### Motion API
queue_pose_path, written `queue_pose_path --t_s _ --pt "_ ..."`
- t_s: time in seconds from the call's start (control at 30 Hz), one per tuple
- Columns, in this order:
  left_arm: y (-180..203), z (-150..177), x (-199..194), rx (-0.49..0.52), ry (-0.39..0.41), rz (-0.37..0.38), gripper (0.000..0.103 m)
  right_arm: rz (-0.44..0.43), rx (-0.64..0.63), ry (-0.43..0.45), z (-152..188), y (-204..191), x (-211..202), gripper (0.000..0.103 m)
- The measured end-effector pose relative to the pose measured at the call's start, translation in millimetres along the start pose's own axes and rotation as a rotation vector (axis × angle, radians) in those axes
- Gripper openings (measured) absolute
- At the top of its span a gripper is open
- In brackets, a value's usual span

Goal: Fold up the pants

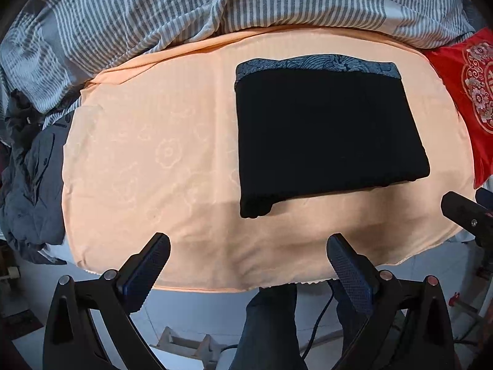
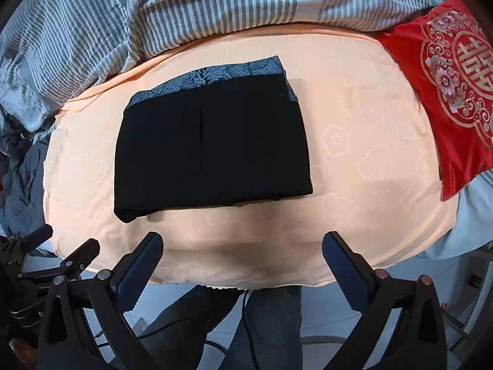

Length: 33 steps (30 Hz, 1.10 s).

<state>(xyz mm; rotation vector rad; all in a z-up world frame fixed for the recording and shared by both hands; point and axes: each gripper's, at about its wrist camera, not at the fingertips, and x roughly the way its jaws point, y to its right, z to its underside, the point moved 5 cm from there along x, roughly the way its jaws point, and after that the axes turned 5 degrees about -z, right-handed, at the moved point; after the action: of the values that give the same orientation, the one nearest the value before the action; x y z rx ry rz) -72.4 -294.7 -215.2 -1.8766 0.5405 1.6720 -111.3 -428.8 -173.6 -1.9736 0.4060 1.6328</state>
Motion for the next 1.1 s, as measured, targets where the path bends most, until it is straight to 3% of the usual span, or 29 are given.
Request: queue_pose_path --t_s 1.1 --pt "23 -5 9 0.009 -0.045 0.006 0.102 0.024 -0.045 -0.030 -15 -1 9 0.103"
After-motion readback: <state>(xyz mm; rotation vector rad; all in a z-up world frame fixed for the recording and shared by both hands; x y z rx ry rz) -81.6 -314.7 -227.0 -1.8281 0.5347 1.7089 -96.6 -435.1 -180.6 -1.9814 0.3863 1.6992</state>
